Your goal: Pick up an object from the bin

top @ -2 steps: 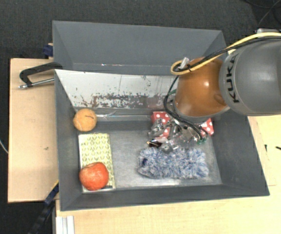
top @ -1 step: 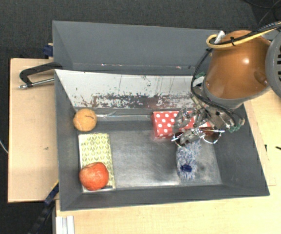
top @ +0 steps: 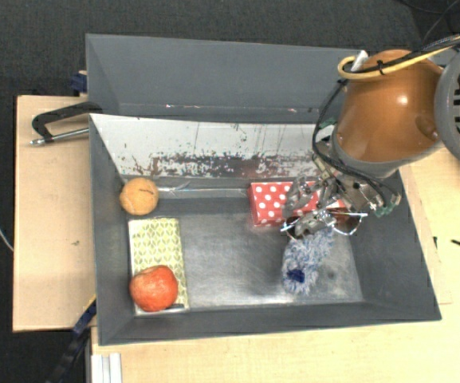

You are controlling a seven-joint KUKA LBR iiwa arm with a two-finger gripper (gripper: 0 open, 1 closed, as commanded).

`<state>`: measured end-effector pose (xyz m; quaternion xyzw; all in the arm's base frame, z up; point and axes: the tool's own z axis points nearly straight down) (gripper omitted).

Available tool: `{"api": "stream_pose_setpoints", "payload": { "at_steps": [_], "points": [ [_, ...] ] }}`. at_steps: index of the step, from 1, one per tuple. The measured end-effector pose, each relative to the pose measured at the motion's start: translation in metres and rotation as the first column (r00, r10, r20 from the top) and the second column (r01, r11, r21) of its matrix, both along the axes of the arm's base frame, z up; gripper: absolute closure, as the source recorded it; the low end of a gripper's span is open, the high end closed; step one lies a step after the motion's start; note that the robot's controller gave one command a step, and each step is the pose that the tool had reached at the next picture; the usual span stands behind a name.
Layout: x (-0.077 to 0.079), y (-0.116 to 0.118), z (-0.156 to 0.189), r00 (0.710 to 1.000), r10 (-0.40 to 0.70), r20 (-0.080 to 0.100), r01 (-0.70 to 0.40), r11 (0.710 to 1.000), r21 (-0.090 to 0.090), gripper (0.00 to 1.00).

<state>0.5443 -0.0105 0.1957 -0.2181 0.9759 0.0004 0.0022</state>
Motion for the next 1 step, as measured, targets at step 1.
{"api": "stream_pose_setpoints", "payload": {
  "at_steps": [1],
  "points": [
    [0.0009, -0.0026, 0.0294, 0.998, 0.069, -0.005, -0.069, 0.998, 0.001, 1.0]
  ]
}}
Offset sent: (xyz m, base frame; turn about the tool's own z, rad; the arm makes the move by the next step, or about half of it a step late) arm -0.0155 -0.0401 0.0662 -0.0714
